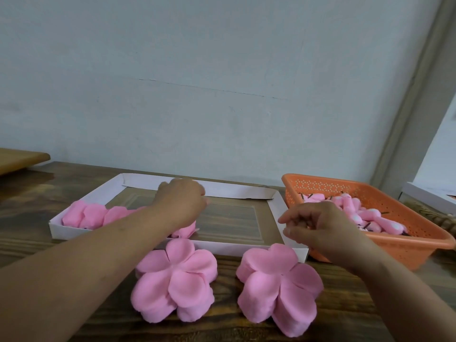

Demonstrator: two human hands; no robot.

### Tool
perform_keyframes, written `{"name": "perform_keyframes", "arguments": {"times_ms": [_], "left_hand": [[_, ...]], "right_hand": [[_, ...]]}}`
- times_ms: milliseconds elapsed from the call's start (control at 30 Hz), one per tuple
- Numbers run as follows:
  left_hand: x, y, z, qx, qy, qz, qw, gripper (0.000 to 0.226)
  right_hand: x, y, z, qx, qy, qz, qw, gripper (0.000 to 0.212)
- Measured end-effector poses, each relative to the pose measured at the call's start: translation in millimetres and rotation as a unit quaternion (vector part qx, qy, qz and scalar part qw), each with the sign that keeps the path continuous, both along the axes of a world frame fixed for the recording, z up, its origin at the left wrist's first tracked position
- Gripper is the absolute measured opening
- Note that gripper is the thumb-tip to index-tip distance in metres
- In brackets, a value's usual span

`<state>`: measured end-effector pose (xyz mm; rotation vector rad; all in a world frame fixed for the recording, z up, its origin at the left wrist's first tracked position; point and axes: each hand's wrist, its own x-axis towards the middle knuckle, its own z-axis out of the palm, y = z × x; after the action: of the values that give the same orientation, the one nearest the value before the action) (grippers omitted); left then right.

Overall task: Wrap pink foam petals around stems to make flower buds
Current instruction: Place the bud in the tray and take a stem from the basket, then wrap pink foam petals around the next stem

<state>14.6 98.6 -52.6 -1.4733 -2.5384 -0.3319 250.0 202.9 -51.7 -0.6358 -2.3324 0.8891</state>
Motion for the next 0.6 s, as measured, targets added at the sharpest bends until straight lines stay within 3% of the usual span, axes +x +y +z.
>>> {"name": "perform_keyframes", "arguments": {"times_ms": [100,233,367,600], "left_hand": [[33.5,-4.6,15.8,0.074,-0.086,-0.089,0.990,0.026],[76.7,-13.4,12.9,0.053,-0.187,-0.193,0.962,0.020],[98.9,-16.2,-2.7,-0.011,-0.199,-0.210,0.957,0.051],[107.2,-19.3,-15.5,-0.014,-0.138,-0.206,0.969,0.026]], "right_hand": [[-1.6,1.0,-3.0,0.062,-0.046,-0.010,0.997,0.028],[-0.2,3.9,-6.6,0.171,-0.125,-0.013,0.977,0.021],[-0.6,2.9,-9.9,0.235,-0.207,0.008,0.950,0.028],[-0.3,1.4,-8.1,0.225,-0.214,0.002,0.951,0.020]]}}
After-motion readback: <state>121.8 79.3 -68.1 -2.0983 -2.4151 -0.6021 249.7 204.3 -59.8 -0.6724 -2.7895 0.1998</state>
